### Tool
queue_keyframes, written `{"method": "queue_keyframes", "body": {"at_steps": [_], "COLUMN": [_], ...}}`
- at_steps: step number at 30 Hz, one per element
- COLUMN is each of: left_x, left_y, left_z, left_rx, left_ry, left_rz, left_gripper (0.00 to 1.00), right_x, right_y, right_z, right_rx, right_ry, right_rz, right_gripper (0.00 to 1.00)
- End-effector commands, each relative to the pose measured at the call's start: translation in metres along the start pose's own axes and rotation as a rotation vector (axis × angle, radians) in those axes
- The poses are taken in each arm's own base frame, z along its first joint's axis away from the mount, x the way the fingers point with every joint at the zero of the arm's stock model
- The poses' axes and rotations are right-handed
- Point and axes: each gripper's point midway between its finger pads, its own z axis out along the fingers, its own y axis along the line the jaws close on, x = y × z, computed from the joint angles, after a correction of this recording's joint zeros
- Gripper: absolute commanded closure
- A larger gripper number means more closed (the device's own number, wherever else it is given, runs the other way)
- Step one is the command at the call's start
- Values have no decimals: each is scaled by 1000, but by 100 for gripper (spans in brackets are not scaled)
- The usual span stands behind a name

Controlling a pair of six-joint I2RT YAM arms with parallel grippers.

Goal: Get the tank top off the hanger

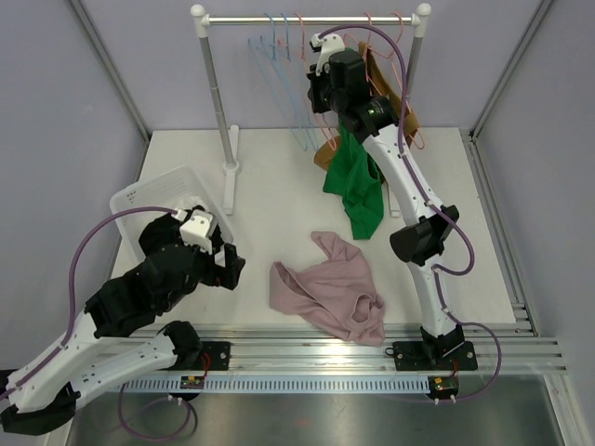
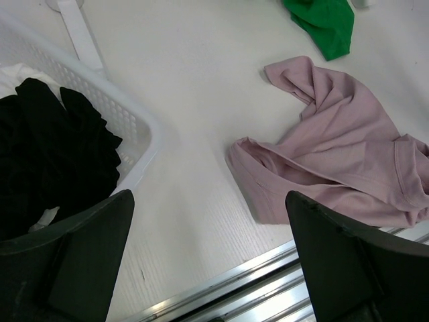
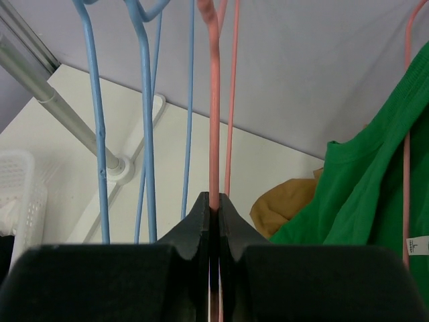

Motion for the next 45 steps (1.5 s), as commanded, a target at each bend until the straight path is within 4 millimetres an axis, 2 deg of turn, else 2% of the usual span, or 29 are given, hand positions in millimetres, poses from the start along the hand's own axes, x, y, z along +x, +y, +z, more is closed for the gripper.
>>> {"method": "queue_keyframes", "body": {"at_steps": [1, 3, 4, 5, 8, 11, 12, 14, 15, 17, 18, 20, 22, 23, 24, 25, 26, 27, 28, 29, 30, 32, 33, 35, 36, 41, 42, 43, 45], "left_x": [-9, -9, -9, -10, -13, -19, -20, -18, -20, -16, -18, -18, -14, -7, 3, -1, 16, 22, 22, 44, 51, 64, 87, 101, 124, 181, 187, 196, 197], "left_y": [-8, -7, -7, -6, -5, -8, -9, -14, -19, -31, -46, -79, -107, -123, -140, -154, -167, -181, -197, -212, -219, -244, -249, -261, -262, -259, -257, -255, -253], "left_z": [2, 3, 3, 3, 4, 8, 10, 21, 25, 39, 46, 63, 75, 91, 96, 99, 117, 119, 122, 135, 139, 142, 154, 159, 170, 192, 194, 195, 196], "left_rx": [47, 41, 41, 39, 27, 13, 9, -6, -3, 15, 56, 138, 202, 211, 237, 264, 253, 274, 306, 304, 307, 345, 329, 336, 318, 259, 255, 248, 237], "left_ry": [-37, -36, -34, -36, -35, -21, -13, 27, 30, 60, 44, 49, 77, 107, 136, 139, 188, 210, 222, 277, 297, 335, 385, 416, 465, 586, 598, 614, 610], "left_rz": [-3, -6, -8, -10, -19, -79, -92, -109, -146, -166, -190, -191, -171, -156, -122, -109, -73, -51, -38, 9, 26, 58, 87, 100, 120, 145, 148, 155, 156], "left_gripper": [1, 1, 1, 1, 1, 1, 1, 1, 1, 1, 1, 1, 1, 1, 1, 1, 1, 1, 1, 1, 1, 1, 1, 1, 1, 3, 9, 34, 74], "right_x": [-41, -48, -50, -53, -67, -88, -100, -109, -126, -121, -119, -111, -88, -79, -60, -50, -40, -20, -9, -1, 18, 34, 49, 62, 68, 72, 70, 69, 67], "right_y": [2, 3, 4, 4, -1, -7, -9, -14, -15, -18, -20, -20, -19, -17, -17, -13, -13, -13, -14, -14, -15, -14, -12, -12, -8, -7, -6, -6, -6], "right_z": [-16, -21, -23, -25, -40, -69, -89, -111, -142, -159, -182, -204, -234, -244, -262, -272, -281, -298, -305, -313, -326, -336, -342, -347, -353, -371, -377, -380, -387], "right_rx": [-32, -37, -39, -39, -13, 4, 10, 31, 30, 39, 39, 31, 15, 0, -17, -37, -42, -52, -52, -53, -58, -71, -85, -85, -112, -129, -137, -142, -147], "right_ry": [-117, -133, -140, -146, -171, -206, -227, -237, -272, -250, -239, -213, -166, -159, -142, -137, -130, -129, -129, -133, -131, -122, -105, -82, -78, -93, -109, -116, -135], "right_rz": [5, 12, 12, 12, 7, -1, 2, 0, 2, 9, 11, 24, 59, 65, 72, 101, 114, 126, 149, 161, 170, 189, 190, 188, 188, 198, 200, 199, 201], "right_gripper": [100, 89, 80, 57, 40, 28, 17, 6, 0, 0, 1, 0, 0, 1, 0, 0, 0, 1, 1, 0, 1, 0, 0, 1, 1, 1, 1, 1, 1]}}
